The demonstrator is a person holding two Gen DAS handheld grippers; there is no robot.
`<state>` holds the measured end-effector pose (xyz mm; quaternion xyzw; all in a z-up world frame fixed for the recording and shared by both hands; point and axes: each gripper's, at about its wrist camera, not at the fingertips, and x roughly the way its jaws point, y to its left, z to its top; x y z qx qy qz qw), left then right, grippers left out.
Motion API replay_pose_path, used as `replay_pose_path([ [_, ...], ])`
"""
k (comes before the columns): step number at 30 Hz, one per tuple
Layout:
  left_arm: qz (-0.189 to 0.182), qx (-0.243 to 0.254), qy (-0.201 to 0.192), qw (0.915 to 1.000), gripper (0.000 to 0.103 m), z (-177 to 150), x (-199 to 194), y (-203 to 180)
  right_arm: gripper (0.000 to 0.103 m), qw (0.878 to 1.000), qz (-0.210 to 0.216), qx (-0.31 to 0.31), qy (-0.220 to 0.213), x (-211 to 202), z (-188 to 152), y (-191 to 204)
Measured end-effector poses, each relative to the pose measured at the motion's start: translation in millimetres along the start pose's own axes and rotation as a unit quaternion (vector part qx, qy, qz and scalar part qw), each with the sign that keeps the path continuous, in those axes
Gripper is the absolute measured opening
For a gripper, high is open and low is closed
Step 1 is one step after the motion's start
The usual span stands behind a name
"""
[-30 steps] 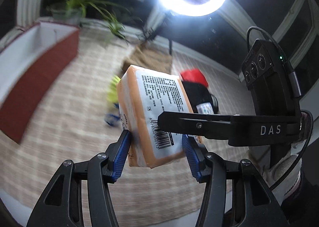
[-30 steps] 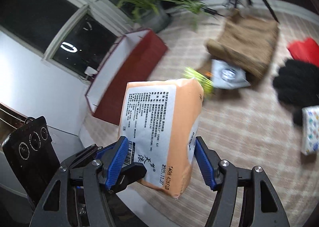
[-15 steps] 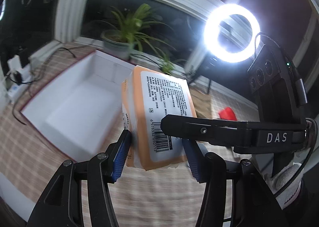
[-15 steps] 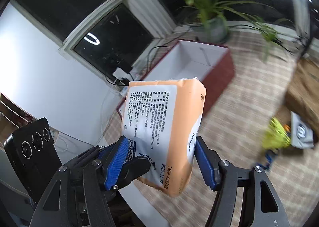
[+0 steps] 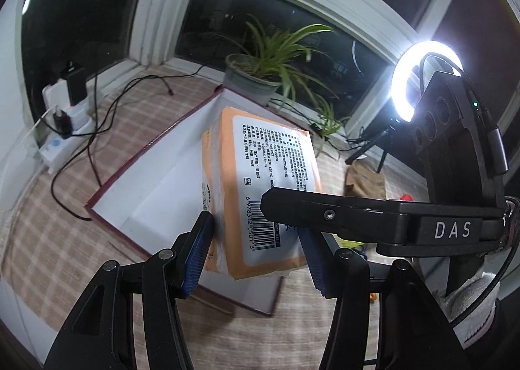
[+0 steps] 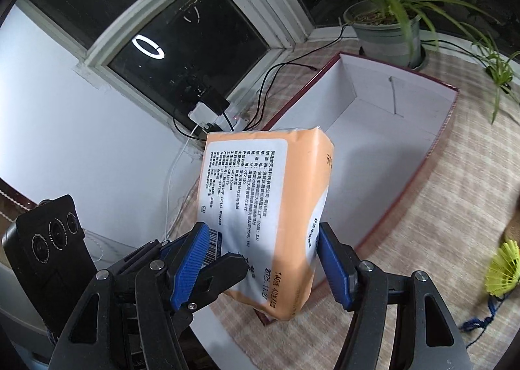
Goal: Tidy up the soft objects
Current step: 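Lift the package with the left tool and carry it over the box, then open the left tool to drop the package into the box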
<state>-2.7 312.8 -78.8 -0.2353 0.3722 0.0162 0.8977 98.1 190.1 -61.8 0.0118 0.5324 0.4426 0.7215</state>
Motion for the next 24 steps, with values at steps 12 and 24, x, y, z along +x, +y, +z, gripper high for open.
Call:
replay_pose_path([
  [12, 0.000, -0.009, 0.018, 0.9998, 0.052, 1.0, 12.1, 24.2, 0.065, 1.000, -0.024, -0.008, 0.011, 34.3, 4.6, 8.5],
  [24, 0.006, -0.022, 0.023, 0.9995, 0.052, -1.3, 10.1, 29.8, 0.078, 0.998, -0.055, -0.014, -0.019, 22.9, 6.2, 3.0],
])
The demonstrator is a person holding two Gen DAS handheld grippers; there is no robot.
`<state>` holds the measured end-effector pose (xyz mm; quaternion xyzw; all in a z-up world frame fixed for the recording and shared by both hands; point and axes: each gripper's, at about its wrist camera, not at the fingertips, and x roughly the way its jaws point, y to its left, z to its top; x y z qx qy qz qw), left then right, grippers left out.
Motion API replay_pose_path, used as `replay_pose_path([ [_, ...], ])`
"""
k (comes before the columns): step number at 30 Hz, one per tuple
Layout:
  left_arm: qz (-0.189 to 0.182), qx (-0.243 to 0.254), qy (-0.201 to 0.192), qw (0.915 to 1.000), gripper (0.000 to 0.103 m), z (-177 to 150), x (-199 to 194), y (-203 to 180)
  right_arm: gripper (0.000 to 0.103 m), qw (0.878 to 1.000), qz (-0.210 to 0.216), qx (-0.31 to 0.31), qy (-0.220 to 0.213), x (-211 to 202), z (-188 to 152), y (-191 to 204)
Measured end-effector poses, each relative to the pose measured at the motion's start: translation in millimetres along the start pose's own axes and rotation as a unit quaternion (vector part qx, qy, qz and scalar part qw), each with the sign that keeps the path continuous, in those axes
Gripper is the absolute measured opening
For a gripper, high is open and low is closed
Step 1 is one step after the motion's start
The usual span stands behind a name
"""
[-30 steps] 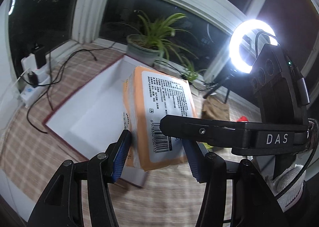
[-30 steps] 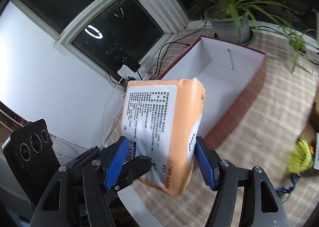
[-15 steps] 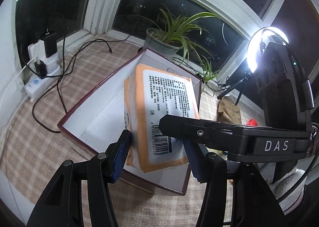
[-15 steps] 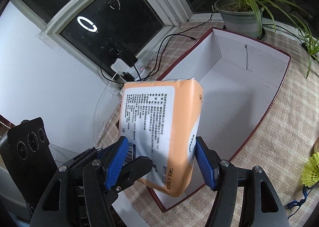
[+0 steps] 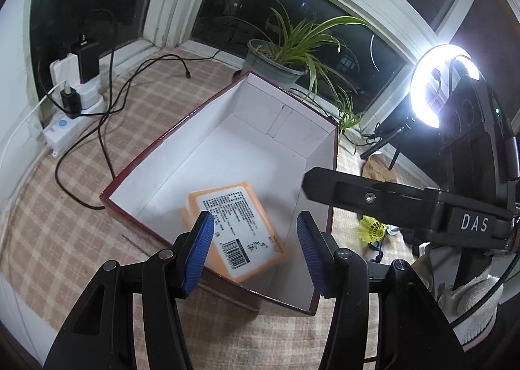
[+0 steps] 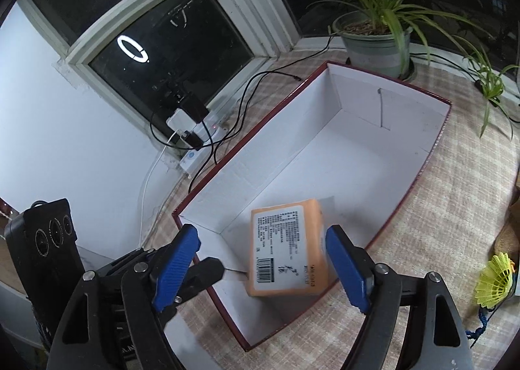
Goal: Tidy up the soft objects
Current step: 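Open the left tool to drop the package into the box, then move the left tool to the blue cord while the right tool approaches the tissue pack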
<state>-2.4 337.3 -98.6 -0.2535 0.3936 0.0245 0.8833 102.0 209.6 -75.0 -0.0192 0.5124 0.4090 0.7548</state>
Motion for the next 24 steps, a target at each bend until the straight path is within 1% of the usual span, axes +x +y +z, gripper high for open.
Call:
replay_pose_path([
  [6, -0.003, -0.010, -0.004, 0.9999, 0.052, -2.2, -7.9, -0.5, 0.078, 1.000, -0.005, -0.001, -0.013, -12.3, -5.8, -6.6],
  [10, -0.007, -0.012, -0.012, 0.9998, 0.052, -3.4, -15.8, -6.0, 0.078, 1.000, -0.006, -0.002, -0.027, -27.4, -12.4, -12.1],
  [15, -0.015, -0.007, -0.021, 0.9996, 0.052, -6.9, -25.0, -19.4, 0.078, 0.999, 0.006, 0.024, -0.047, -53.2, -22.6, -31.8],
  [19, -0.022, -0.001, -0.022, 0.9995, 0.052, -11.2, -27.3, -33.7, 0.078, 0.997, -0.003, 0.027, -0.070, -78.3, -34.2, -47.2],
  [21, -0.026, 0.002, -0.020, 0.9994, 0.052, -13.5, -25.8, -42.1, 0.081, 0.996, -0.008, 0.028, -0.081, -92.3, -42.5, -56.9],
  [24, -0.032, 0.008, -0.014, 0.9994, 0.053, -17.2, -20.8, -56.4, 0.082, 0.994, 0.000, 0.040, -0.098, -113.3, -58.3, -75.6],
])
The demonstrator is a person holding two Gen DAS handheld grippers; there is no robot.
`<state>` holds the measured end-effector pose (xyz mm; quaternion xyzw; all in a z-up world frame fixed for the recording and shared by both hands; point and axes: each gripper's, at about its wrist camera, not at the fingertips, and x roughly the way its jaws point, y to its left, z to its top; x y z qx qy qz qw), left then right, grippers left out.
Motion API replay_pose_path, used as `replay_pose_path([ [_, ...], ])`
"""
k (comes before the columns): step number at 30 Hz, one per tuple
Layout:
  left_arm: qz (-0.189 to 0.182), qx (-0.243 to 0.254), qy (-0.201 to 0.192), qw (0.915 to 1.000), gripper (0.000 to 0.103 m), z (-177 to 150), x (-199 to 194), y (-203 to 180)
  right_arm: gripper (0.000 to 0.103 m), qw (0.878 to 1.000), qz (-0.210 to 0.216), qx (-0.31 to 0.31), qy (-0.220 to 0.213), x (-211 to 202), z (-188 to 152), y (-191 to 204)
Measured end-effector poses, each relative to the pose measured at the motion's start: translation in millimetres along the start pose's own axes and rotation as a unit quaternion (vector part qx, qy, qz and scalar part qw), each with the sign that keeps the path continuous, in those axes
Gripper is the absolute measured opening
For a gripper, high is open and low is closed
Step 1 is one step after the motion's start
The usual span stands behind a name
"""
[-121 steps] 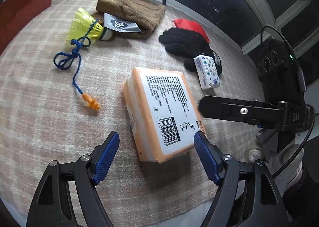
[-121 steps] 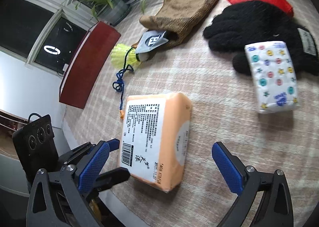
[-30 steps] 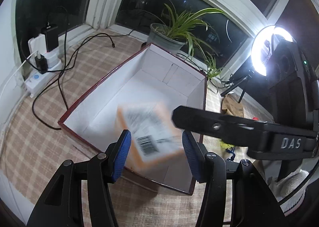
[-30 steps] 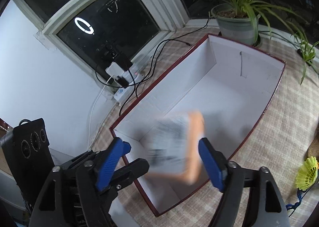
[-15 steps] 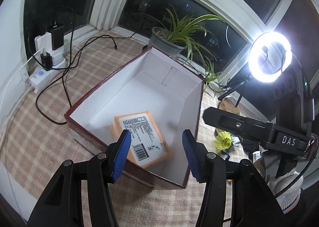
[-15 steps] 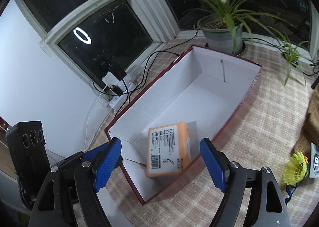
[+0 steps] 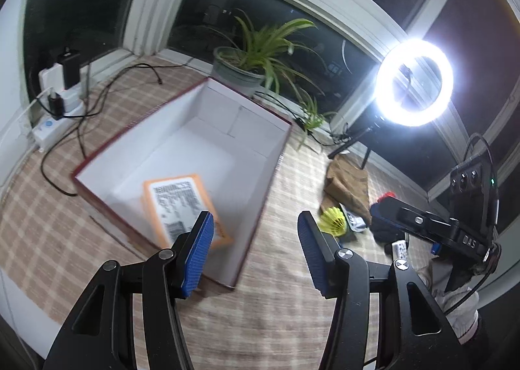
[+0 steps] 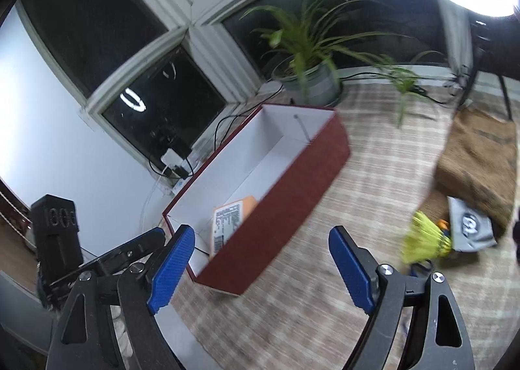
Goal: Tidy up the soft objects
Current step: 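Move the left tool to the blue cord while the right tool approaches the tissue pack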
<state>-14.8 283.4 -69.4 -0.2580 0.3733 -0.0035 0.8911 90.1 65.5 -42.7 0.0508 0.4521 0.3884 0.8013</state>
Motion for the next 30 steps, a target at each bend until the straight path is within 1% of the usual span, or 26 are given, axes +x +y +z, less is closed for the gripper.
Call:
replay_pose_path([
  [1, 0.000, 0.002, 0.003, 1.0000, 0.053, -1.1, 2.8, -4.5, 0.085, 1.000, 0.003, 0.006, -0.007, -9.6, -4.4, -8.0],
  [2, 0.001, 0.005, 0.009, 0.9999, 0.053, -2.5, 7.3, -9.9, 0.091, 1.000, 0.002, 0.010, -0.014, -18.4, -7.9, -14.4],
  [4, -0.003, 0.010, 0.022, 0.9997, 0.053, -6.3, 14.1, -20.2, 0.097, 0.999, -0.013, 0.015, -0.030, -37.7, -15.6, -30.9],
  [8, -0.009, 0.020, 0.035, 0.9991, 0.053, -13.3, 27.4, -40.7, 0.097, 0.996, -0.054, 0.023, -0.060, -75.9, -30.9, -64.9],
  [9, -0.013, 0.022, 0.039, 0.9989, 0.053, -15.5, 31.4, -47.5, 0.097, 0.996, -0.064, 0.027, -0.062, -86.2, -35.1, -75.3],
  [13, -0.017, 0.031, 0.049, 0.9982, 0.060, -24.5, 42.2, -68.9, 0.097, 0.992, -0.103, 0.042, -0.067, -122.7, -52.9, -110.4],
  [19, -0.022, 0.048, 0.066, 0.9964, 0.060, -41.5, 60.3, -100.8, 0.097, 0.981, -0.161, 0.065, -0.082, -170.3, -78.9, -156.5],
  [24, -0.020, 0.068, 0.093, 0.9932, 0.060, -60.6, 86.0, -127.4, 0.097, 0.970, -0.222, 0.061, -0.076, -198.9, -96.5, -188.2],
  [27, -0.019, 0.074, 0.108, 0.9912, 0.060, -70.8, 100.5, -139.7, 0.097, 0.966, -0.242, 0.062, -0.069, -210.2, -105.5, -207.7],
  [30, -0.012, 0.087, 0.119, 0.9889, 0.060, -82.0, 114.3, -153.5, 0.097, 0.961, -0.262, 0.066, -0.062, -214.9, -112.8, -223.9],
])
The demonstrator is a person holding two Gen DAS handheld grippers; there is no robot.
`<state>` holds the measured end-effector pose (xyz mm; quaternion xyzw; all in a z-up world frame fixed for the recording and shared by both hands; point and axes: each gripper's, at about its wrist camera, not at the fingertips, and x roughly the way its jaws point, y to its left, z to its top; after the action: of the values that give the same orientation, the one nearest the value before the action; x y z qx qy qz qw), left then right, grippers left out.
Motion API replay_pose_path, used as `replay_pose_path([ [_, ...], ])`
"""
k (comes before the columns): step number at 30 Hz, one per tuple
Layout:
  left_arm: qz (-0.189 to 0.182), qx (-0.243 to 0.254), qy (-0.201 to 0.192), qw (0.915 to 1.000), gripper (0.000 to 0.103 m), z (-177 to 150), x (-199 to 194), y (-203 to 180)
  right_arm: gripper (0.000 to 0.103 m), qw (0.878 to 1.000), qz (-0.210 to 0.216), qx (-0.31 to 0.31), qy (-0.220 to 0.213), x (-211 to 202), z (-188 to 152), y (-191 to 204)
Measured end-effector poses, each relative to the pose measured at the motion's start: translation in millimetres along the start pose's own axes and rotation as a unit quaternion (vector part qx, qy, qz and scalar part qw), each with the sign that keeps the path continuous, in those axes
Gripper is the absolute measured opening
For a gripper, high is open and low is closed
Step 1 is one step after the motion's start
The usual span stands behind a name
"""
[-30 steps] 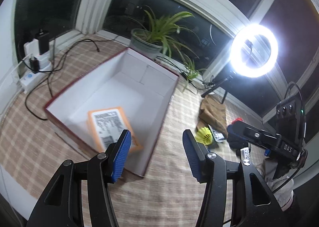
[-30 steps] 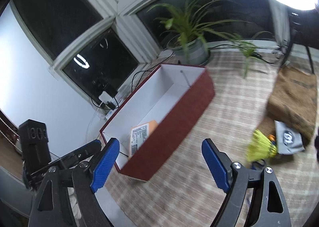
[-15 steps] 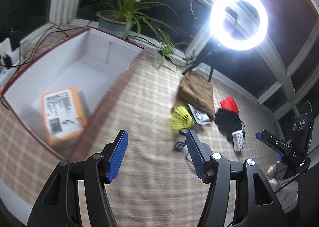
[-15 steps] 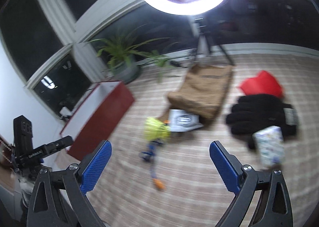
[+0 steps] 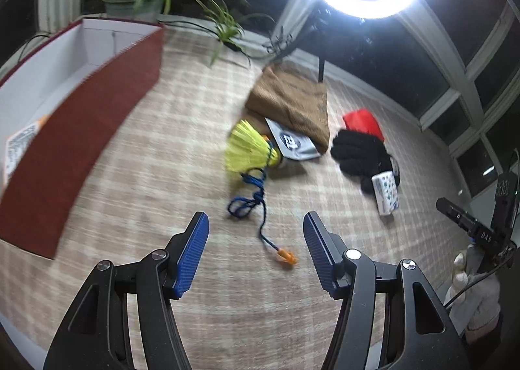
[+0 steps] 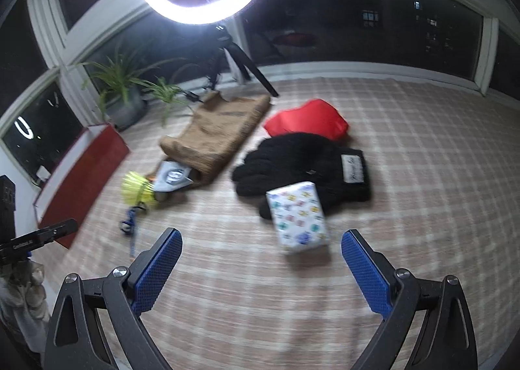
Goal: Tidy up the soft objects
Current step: 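Move the left tool to the blue cord while the right tool approaches the tissue pack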
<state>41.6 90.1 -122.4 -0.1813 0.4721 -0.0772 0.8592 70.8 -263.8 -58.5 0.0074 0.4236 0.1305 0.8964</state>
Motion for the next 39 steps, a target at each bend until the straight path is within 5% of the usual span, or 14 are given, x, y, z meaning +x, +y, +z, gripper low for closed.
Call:
replay_pose_path([
  [24, 0.071, 0.014, 0.047, 0.9963, 0.058, 3.6, 82.5, -16.0, 0.097, 0.995, -0.023, -0.038, 0.093, 88.2, -3.2, -36.6],
  [35, 0.081, 0.033, 0.057, 0.9946, 0.017, 11.7, 103.6, -20.3, 0.097, 0.993, -0.029, -0.041, 0.105, 103.3, 0.8, -36.4],
  [39, 0.080, 0.037, 0.059, 0.9944, 0.011, 11.0, 107.7, -21.2, 0.097, 0.993, -0.034, -0.046, 0.107, 106.3, 1.9, -35.7],
])
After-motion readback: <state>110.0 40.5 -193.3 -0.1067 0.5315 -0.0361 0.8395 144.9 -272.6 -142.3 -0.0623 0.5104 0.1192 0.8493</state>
